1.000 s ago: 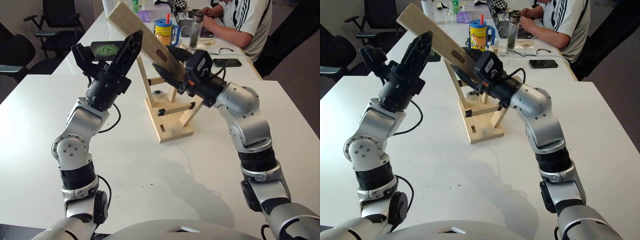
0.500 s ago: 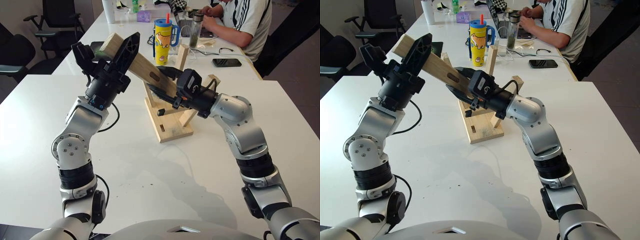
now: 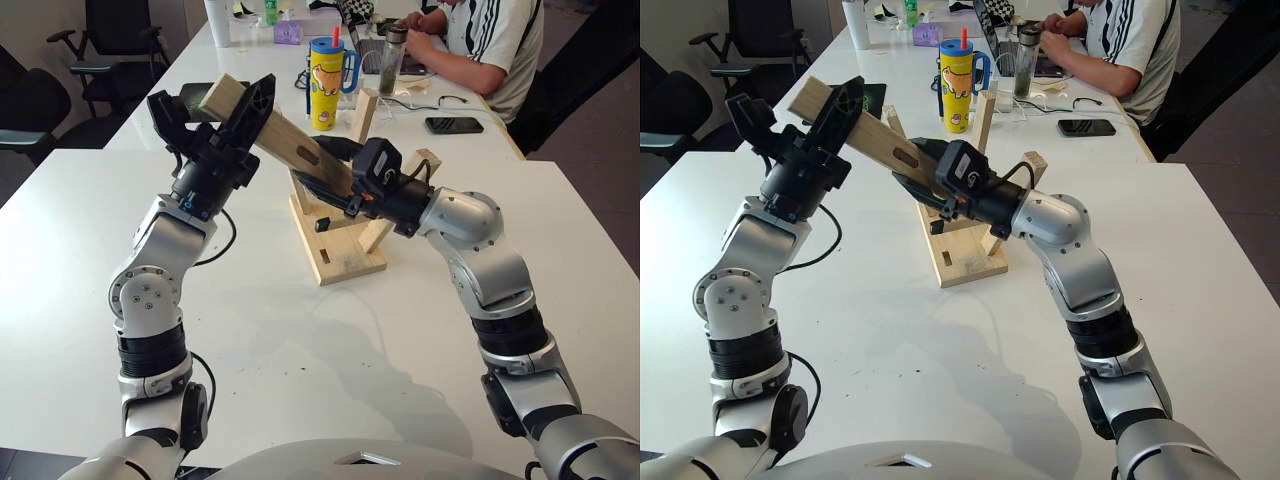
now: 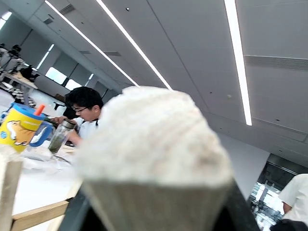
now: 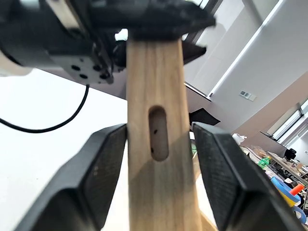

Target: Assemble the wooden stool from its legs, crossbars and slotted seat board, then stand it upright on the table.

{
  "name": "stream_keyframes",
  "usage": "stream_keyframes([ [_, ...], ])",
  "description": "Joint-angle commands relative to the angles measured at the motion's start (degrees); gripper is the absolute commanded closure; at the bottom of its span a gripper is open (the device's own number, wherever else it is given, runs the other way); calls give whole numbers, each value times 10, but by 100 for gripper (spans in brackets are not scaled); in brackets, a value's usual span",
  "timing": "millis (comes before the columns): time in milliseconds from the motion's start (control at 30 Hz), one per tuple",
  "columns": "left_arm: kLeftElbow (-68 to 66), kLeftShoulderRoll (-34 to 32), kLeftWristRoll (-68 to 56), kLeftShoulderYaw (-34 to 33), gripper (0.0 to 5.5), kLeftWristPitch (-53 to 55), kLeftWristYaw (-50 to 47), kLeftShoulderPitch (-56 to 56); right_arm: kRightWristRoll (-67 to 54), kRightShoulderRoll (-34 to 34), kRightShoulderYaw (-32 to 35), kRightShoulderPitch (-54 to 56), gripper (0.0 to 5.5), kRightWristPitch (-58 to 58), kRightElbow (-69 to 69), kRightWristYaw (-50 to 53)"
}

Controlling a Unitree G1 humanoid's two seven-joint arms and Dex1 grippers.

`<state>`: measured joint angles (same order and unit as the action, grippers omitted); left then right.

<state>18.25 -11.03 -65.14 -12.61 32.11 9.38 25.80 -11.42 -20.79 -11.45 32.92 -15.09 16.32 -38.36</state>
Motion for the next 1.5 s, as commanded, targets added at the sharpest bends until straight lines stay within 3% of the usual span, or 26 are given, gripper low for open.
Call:
stream_keyframes([
  [33,-33,1,28,-21,448,-18,-18,2,-39,6,53,18,241,-31,3,17],
  [300,-49,13,69,-71,448,-59,-73,-20,-113,23,180,-33,232,-164,33,139],
  [567,-29,24,107,-67,448,-72,-90,-52,-74,30,164,-107,232,-224,50,223],
  [900,-17,30,130,-52,448,-72,-82,-66,-64,56,175,-105,232,-233,17,266],
  [1233,-31,27,149,-44,448,-69,-75,-58,-125,126,210,-60,381,-330,11,329],
  [1400,-43,32,174,-33,448,-70,-77,-63,-94,180,205,-40,441,-301,-14,402],
  [1500,-58,45,192,-22,448,-67,-88,-65,-47,206,180,-65,445,-255,-31,442],
])
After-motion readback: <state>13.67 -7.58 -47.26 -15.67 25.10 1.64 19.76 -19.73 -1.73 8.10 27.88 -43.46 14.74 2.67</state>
